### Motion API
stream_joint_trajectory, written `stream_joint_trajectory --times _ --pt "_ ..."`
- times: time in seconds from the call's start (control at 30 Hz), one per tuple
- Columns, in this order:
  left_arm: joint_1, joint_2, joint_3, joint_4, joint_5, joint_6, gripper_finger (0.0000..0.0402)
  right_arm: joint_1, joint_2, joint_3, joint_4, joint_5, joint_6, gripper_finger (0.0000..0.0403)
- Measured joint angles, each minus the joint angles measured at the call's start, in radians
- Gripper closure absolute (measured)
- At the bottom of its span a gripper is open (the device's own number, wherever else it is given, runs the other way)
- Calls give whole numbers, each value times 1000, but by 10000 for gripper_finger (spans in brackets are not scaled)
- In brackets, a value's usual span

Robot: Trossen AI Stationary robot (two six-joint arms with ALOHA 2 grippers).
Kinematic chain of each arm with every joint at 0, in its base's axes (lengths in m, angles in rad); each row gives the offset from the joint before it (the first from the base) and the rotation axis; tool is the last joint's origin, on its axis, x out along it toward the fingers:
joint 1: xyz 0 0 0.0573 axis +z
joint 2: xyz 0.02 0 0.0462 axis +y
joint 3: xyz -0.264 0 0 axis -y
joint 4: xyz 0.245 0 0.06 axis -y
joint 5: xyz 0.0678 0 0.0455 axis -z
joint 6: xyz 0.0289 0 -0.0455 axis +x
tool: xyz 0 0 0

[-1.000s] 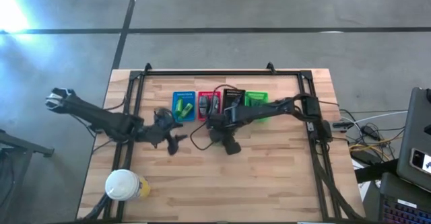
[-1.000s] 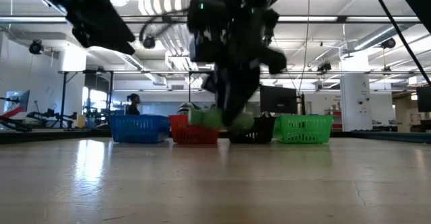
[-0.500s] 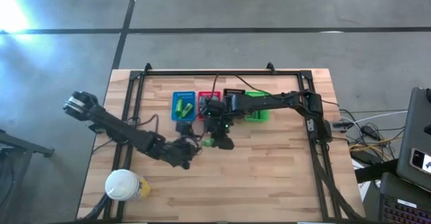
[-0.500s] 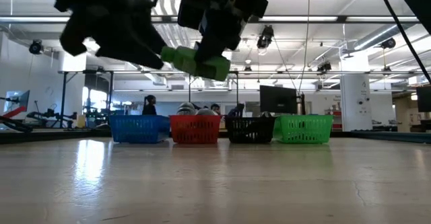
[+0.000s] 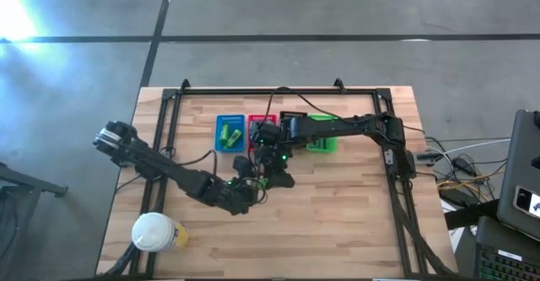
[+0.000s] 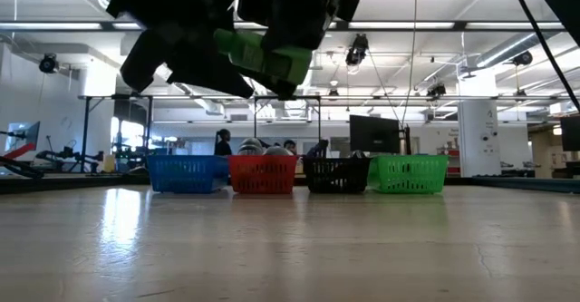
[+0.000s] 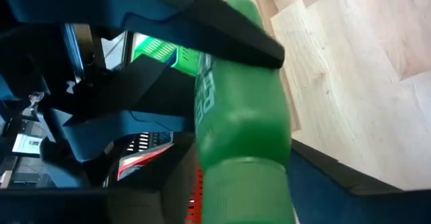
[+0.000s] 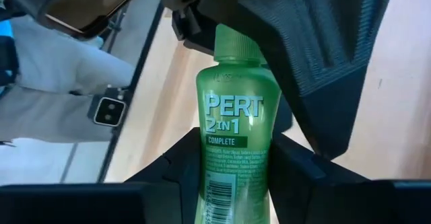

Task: Pick & Place Travel size toiletries
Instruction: Put the green shampoo into the blue bin

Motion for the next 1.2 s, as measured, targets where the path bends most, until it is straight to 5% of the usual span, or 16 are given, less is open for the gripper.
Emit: stream_joint_trajectory --times 0.33,0.83,1.03,1.2 --pt "1 -8 44 -28 -11 27 318 1 -2 2 -2 -60 33 263" --pt "-2 -64 57 -134 -75 -87 368 -11 -40 1 -22 2 65 119" --pt "-1 -64 14 -148 40 -192 378 15 -34 -5 -72 180 -5 91" --pt "-12 -63 -30 -153 192 -424 336 82 -30 -105 -125 351 -208 77"
